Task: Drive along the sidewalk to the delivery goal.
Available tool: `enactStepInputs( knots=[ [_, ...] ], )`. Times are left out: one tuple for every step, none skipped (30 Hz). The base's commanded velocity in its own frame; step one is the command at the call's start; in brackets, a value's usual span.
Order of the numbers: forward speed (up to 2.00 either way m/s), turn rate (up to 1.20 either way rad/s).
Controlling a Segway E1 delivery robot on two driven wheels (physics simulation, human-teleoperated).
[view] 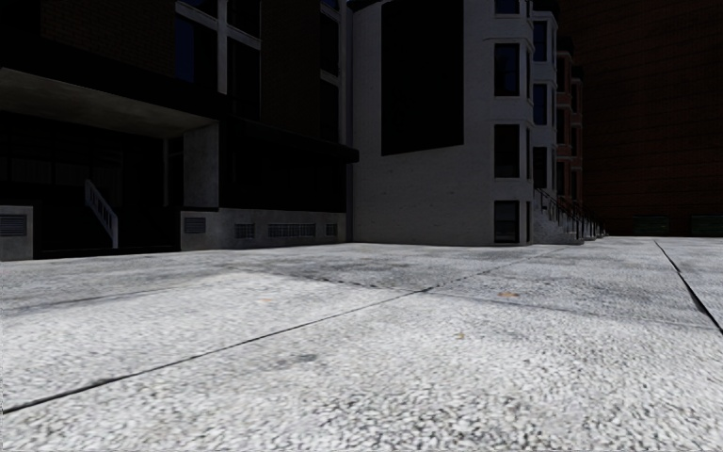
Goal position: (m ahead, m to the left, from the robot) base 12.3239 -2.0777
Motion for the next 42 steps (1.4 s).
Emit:
enactStepInputs(
  knots=[
    [2.00, 0.00],
    [2.00, 0.00],
    [2.00, 0.00],
    [2.00, 0.00],
    [2.00, 0.00],
    [2.00, 0.00],
    [2.00, 0.00],
    [2.00, 0.00],
    [2.00, 0.00],
    [2.00, 0.00],
    [2.00, 0.00],
    [2.00, 0.00],
    [2.00, 0.00],
    [2.00, 0.00],
    [2.00, 0.00],
    [2.00, 0.00],
    [2.00, 0.00],
    [2.00, 0.00],
    [2.00, -0.03],
    [2.00, -0.13],
    [2.00, -0.13],
    [2.00, -0.19],
    [2.00, -0.20],
    [2.00, -0.21],
    [2.00, -0.21],
    [2.00, -0.21],
    [2.00, -0.21],
    [2.00, -0.21],
    [2.00, -0.21],
    [2.00, -0.21],
    [2.00, -0.21],
    [2.00, -0.21],
    [2.00, -0.21],
    [2.00, -0.21],
    [2.00, -0.21],
    [2.00, -0.21],
    [2.00, -0.21],
    [2.00, -0.21],
    [2.00, -0.21],
    [2.00, -0.21],
    [2.00, -0.21],
    [2.00, -0.21]
  ],
)
